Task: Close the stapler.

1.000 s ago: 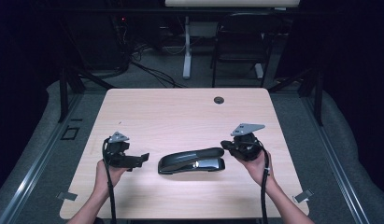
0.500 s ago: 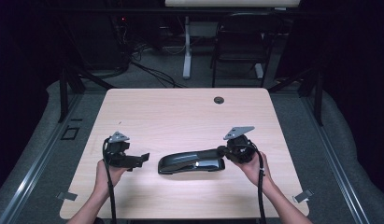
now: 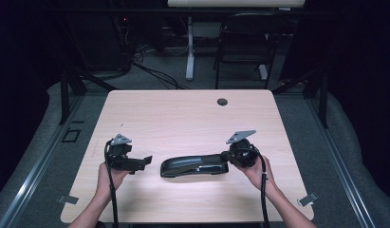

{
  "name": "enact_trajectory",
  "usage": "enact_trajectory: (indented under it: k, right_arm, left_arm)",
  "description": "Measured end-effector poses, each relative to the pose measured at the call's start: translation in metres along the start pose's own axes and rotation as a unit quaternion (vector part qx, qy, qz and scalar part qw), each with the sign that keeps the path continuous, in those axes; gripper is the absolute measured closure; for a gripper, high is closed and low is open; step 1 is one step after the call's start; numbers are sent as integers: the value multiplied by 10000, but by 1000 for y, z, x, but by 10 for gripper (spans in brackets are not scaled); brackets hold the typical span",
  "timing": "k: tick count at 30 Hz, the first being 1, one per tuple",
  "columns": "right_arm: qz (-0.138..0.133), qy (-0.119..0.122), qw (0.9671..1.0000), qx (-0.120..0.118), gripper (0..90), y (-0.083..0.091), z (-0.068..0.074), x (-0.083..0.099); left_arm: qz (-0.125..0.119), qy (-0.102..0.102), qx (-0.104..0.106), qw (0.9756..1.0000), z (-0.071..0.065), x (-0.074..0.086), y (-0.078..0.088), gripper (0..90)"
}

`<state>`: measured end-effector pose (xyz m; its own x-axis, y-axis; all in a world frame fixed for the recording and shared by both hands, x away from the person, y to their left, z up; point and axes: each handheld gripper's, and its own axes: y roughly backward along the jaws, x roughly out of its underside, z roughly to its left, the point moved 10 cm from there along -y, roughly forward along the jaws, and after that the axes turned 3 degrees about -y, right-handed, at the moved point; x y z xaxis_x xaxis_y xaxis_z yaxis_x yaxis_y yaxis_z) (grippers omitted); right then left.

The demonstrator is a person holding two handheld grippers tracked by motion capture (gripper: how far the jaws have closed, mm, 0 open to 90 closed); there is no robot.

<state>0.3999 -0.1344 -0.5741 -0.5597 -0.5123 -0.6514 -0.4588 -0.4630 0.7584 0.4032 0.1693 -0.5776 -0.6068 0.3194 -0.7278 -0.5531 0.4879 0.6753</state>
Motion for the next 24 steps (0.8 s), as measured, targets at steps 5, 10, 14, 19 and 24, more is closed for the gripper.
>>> enact_trajectory:
  k: [5, 10, 14, 19, 24]
  right_arm:
    - [-12, -16, 10000, 6, 900, 0, 0, 0]
    - [-17, -14, 10000, -13, 900, 0, 0, 0]
    - [-8, -36, 10000, -45, 900, 0, -1, 0]
    - [23, -80, 9999, -136, 900, -2, -2, 2]
    - [68, 8, 10000, -53, 900, -2, -1, 2]
  left_arm:
    - [-9, 10, -7, 10000, -1, 0, -1, 27]
    - [3, -19, 3, 10000, -1, 0, -2, 27]
    - [30, -14, 41, 10000, -1, 0, -2, 25]
    - [18, -15, 68, 10000, -2, 0, -2, 24]
    - [1, -21, 113, 9999, -3, 0, -2, 24]
